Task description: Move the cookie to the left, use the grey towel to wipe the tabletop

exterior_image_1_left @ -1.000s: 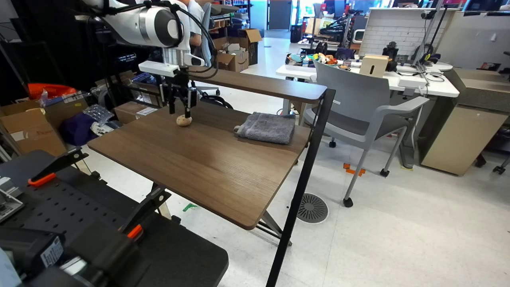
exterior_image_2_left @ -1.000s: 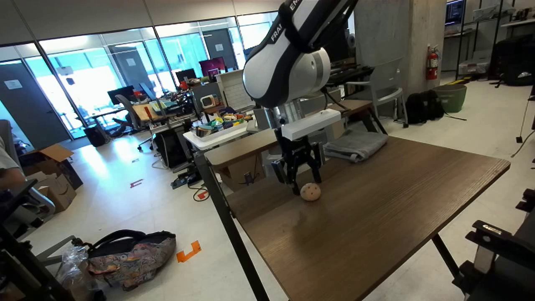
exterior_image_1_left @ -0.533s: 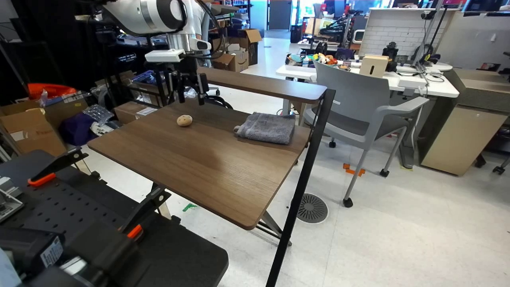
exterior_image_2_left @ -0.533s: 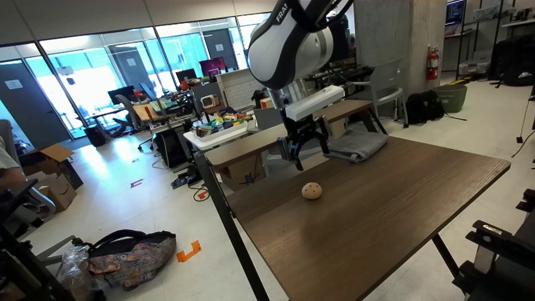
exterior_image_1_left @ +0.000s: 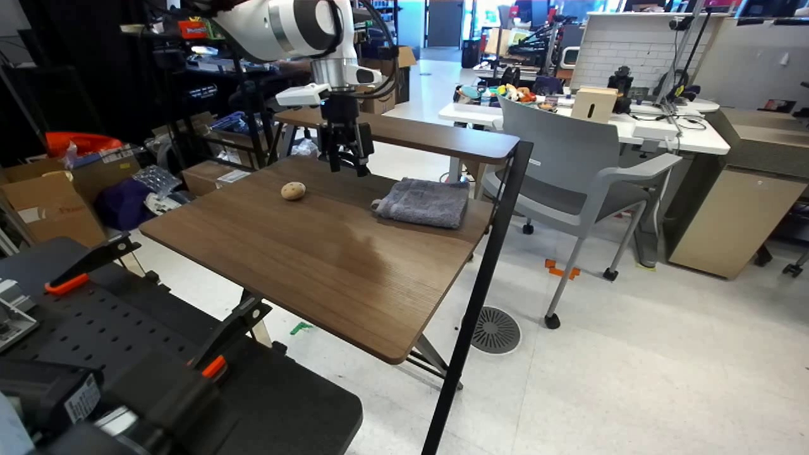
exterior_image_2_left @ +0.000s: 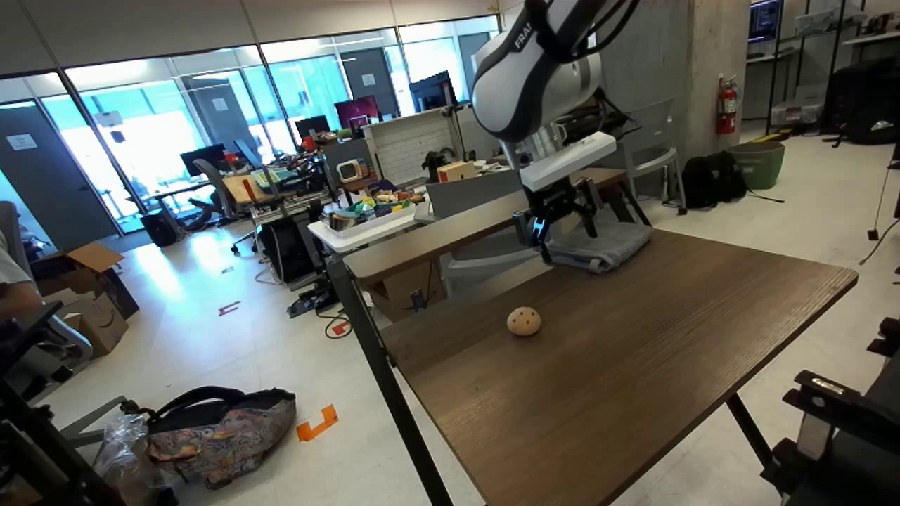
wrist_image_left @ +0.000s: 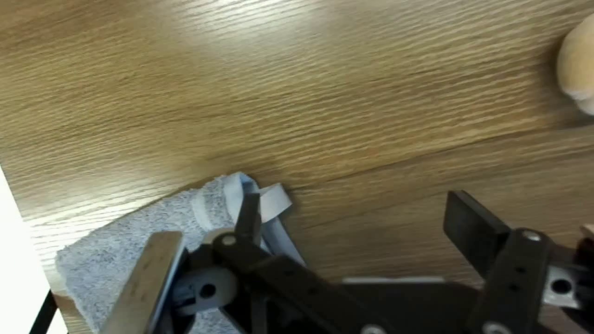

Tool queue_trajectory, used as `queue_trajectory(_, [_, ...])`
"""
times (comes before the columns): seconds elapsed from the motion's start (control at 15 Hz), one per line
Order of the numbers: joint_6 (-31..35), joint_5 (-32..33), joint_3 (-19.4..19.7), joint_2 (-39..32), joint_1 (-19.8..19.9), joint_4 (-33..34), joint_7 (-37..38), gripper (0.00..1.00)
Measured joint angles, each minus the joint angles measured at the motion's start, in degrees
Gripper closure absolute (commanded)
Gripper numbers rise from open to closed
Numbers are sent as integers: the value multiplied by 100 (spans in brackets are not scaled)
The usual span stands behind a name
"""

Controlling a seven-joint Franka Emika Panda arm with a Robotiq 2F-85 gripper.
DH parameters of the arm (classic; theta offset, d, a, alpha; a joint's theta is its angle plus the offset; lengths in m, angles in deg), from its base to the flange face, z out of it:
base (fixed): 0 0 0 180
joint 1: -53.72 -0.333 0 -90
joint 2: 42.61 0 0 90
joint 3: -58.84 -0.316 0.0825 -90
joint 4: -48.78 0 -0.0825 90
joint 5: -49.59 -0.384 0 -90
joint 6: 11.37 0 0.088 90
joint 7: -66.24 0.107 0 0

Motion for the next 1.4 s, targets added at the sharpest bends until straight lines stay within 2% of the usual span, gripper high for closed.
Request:
queue_trajectory(0.33, [95, -531, -59, -39, 615, 172, 5, 0])
queue_trajectory(0.6, [612, -982, -158, -139, 903, 183, 26, 0])
queue_trajectory(1.07, [1618, -1036, -9, -540, 902, 213, 733, 0])
queue_trajectory(1.4, [1701, -1025, 289, -532, 882, 196, 1070, 0])
